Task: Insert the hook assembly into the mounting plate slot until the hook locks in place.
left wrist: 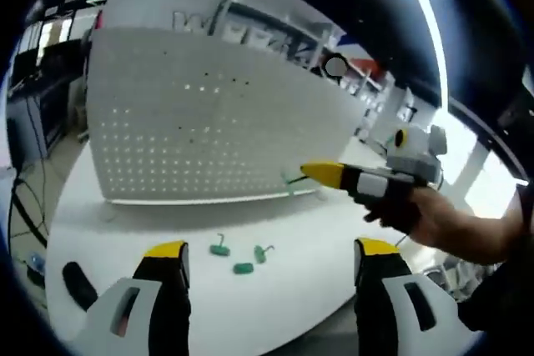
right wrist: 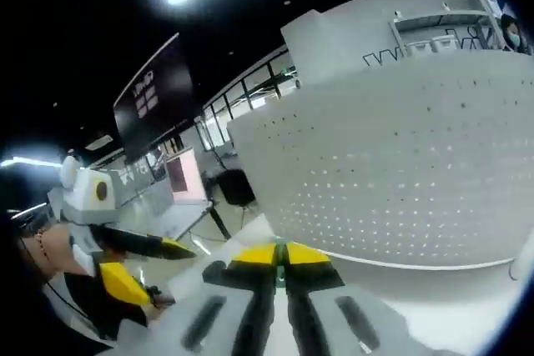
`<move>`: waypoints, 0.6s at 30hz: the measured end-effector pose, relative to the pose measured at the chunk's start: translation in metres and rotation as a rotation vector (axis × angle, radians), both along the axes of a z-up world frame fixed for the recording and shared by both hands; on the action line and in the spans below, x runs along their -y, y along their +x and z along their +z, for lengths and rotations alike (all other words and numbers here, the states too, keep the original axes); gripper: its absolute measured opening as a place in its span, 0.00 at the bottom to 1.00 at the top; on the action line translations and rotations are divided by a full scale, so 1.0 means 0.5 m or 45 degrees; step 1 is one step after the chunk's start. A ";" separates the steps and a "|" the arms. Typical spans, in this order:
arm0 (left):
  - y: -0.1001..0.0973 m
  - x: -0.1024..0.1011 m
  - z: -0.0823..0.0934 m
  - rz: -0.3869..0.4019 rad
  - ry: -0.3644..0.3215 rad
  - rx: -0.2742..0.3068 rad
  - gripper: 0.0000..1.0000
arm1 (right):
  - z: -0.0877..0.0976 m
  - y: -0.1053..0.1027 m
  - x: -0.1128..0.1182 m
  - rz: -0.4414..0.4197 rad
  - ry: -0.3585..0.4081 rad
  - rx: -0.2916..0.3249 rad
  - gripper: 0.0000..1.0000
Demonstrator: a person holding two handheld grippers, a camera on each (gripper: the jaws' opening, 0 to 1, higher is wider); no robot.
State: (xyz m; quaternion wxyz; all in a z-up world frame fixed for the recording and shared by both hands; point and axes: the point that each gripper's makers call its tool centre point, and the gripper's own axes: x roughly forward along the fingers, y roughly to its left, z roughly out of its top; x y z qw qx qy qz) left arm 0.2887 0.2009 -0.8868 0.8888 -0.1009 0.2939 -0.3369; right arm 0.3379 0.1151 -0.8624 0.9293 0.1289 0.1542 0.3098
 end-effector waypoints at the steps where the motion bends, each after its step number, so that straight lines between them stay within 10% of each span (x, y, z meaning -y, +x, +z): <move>1: 0.002 0.003 0.002 -0.001 -0.002 0.005 0.76 | 0.014 -0.010 -0.007 0.008 0.044 0.011 0.00; 18: 0.015 0.056 0.049 -0.015 -0.225 0.028 0.44 | 0.087 -0.085 -0.060 0.028 0.237 0.092 0.00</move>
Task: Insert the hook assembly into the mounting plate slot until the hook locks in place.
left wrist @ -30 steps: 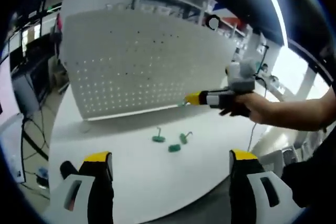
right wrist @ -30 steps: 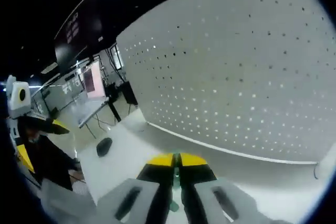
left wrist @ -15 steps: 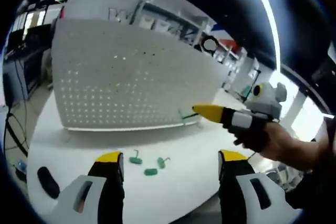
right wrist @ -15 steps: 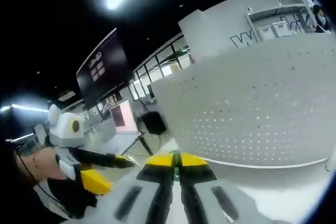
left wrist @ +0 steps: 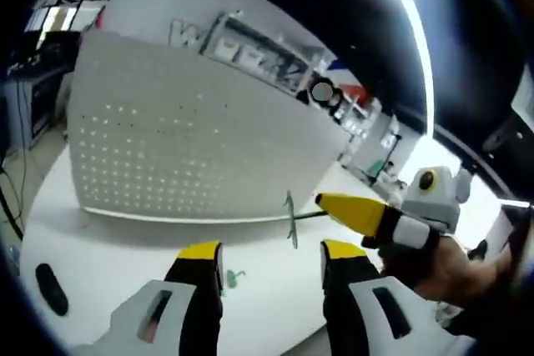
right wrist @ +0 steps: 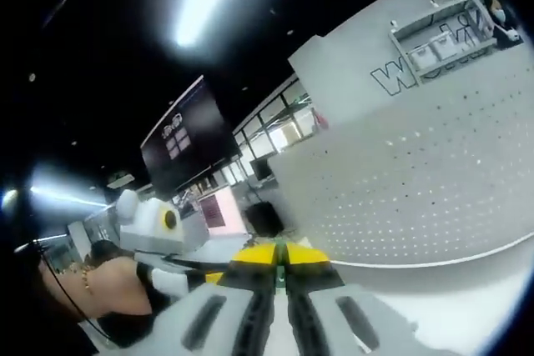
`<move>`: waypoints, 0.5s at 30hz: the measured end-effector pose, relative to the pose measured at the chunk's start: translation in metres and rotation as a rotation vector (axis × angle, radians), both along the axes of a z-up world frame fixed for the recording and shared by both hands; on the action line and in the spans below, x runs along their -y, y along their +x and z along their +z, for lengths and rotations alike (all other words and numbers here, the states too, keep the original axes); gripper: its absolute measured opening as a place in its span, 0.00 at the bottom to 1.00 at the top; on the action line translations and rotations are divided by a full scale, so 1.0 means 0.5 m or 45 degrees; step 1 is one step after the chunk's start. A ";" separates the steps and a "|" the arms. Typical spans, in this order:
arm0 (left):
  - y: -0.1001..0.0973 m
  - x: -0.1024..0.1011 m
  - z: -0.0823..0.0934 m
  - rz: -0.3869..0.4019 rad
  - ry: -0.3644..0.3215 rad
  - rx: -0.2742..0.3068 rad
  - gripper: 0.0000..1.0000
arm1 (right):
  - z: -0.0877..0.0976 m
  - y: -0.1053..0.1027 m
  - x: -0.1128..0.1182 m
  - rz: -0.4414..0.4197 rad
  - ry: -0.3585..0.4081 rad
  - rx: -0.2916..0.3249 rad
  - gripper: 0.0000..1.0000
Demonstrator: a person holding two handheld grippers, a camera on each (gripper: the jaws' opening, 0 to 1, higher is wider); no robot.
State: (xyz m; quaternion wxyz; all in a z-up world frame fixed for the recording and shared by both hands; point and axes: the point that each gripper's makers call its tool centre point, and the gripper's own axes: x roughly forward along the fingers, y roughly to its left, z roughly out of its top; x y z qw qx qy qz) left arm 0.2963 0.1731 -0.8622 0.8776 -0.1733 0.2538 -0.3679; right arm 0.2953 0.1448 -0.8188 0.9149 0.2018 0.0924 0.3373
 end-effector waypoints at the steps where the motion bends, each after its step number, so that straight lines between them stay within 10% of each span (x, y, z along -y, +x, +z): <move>1: -0.001 0.002 0.003 0.000 -0.025 -0.004 0.41 | 0.002 -0.004 -0.003 0.001 0.005 0.006 0.00; 15: -0.018 -0.002 0.019 -0.015 -0.088 0.006 0.23 | 0.024 -0.028 -0.047 0.006 -0.034 0.107 0.00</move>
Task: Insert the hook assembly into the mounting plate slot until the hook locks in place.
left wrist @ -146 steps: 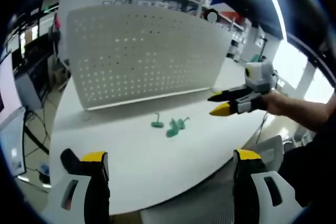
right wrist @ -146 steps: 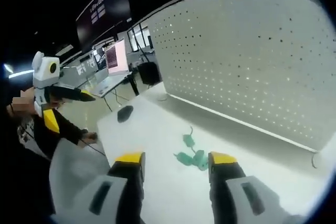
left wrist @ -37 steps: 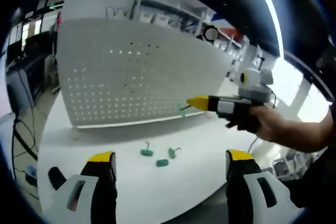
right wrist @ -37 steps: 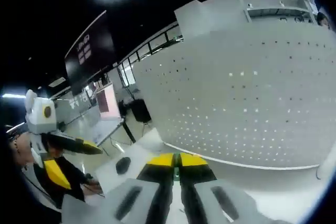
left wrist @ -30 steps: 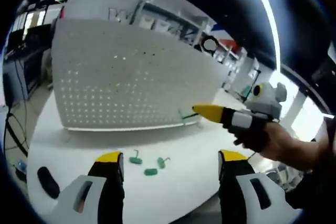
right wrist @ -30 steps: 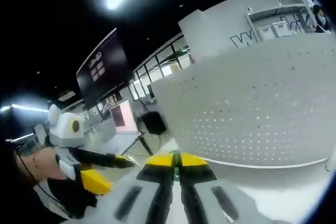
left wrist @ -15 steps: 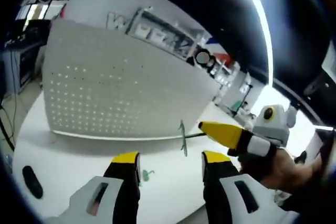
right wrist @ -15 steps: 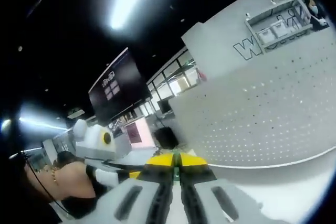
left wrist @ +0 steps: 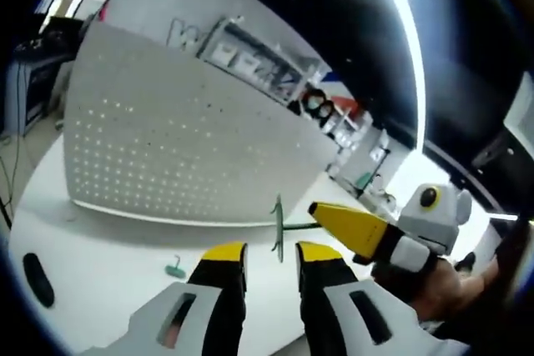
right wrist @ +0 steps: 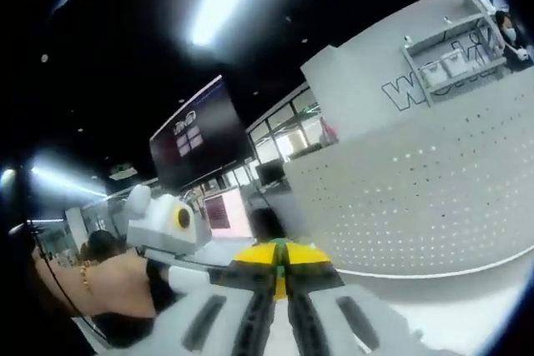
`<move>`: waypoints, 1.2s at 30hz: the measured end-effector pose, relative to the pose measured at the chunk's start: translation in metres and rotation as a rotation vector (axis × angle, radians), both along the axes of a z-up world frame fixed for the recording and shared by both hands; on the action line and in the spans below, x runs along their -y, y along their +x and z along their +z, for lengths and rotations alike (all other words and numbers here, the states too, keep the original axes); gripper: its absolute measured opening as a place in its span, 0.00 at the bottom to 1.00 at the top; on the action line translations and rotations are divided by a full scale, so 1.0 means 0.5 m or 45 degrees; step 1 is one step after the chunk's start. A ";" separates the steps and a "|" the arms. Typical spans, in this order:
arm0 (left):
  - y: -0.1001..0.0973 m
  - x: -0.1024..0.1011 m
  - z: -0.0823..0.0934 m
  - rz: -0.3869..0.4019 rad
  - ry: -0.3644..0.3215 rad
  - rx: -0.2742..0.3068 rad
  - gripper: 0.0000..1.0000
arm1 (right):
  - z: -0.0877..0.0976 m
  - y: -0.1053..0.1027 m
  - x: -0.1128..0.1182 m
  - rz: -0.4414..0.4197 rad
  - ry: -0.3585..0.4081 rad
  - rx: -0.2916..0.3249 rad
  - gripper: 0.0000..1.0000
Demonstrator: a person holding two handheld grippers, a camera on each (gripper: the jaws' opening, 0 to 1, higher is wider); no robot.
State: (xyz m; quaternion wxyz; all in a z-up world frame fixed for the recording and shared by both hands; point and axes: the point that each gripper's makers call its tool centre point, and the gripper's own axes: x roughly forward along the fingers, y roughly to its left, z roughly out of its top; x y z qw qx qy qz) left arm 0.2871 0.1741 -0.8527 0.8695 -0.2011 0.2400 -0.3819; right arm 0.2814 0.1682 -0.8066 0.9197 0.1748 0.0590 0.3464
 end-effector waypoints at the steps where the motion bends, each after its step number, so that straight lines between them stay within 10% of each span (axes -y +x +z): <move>1: -0.001 -0.001 0.000 0.000 0.000 -0.001 0.21 | 0.001 -0.001 -0.001 0.003 0.000 0.003 0.00; 10: -0.005 -0.008 0.005 -0.002 -0.001 0.024 0.05 | 0.001 -0.005 -0.011 0.012 -0.002 0.007 0.00; 36: 0.011 -0.027 0.013 0.028 0.156 0.165 0.01 | -0.005 -0.015 0.002 0.041 0.027 -0.039 0.09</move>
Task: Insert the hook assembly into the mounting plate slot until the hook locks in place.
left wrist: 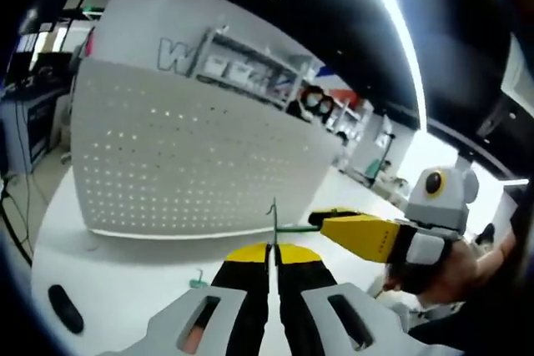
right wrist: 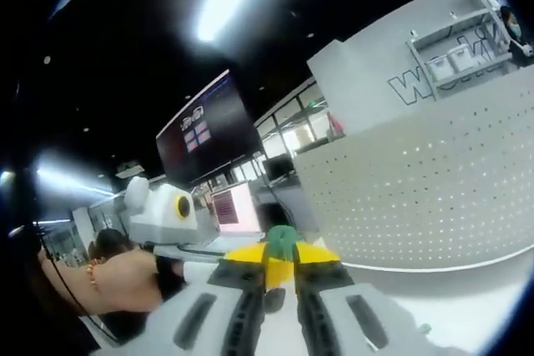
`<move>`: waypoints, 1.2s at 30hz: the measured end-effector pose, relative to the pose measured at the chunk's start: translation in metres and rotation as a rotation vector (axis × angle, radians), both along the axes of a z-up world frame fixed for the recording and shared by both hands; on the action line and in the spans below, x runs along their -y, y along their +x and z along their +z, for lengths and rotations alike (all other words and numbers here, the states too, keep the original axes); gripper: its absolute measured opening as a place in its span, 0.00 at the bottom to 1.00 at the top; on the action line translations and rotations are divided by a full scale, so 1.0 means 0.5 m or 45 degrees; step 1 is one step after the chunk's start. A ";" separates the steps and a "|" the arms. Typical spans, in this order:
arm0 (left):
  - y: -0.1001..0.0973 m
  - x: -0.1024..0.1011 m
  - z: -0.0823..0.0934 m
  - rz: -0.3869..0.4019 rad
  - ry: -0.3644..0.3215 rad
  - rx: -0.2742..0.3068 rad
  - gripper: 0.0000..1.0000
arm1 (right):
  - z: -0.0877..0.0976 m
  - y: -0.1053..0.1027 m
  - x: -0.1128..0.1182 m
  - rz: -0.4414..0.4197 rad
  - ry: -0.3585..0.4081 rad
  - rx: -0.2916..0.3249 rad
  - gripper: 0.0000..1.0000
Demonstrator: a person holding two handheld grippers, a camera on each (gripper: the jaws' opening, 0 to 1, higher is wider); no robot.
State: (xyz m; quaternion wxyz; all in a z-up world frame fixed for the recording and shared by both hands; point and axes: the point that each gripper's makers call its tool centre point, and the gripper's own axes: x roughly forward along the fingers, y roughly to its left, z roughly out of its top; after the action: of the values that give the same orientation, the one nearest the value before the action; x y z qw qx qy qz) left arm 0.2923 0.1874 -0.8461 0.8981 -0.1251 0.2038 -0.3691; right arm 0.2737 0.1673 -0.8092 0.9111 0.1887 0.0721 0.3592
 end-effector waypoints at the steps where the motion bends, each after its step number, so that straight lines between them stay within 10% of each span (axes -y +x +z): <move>1: 0.001 -0.002 0.000 0.003 0.017 0.013 0.01 | -0.002 -0.001 0.004 0.003 0.003 -0.010 0.09; 18: -0.023 0.042 0.007 -0.064 0.194 0.193 0.01 | -0.012 -0.001 -0.005 0.050 0.028 -0.085 0.07; 36: -0.028 0.051 -0.016 -0.058 0.124 0.118 0.03 | -0.036 0.000 0.004 0.009 -0.059 -0.080 0.01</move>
State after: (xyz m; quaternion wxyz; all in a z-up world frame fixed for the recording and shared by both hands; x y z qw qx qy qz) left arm 0.2785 0.1619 -0.8540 0.9031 -0.0592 0.1824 -0.3843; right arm 0.2738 0.1652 -0.8272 0.9112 0.1786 0.1097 0.3546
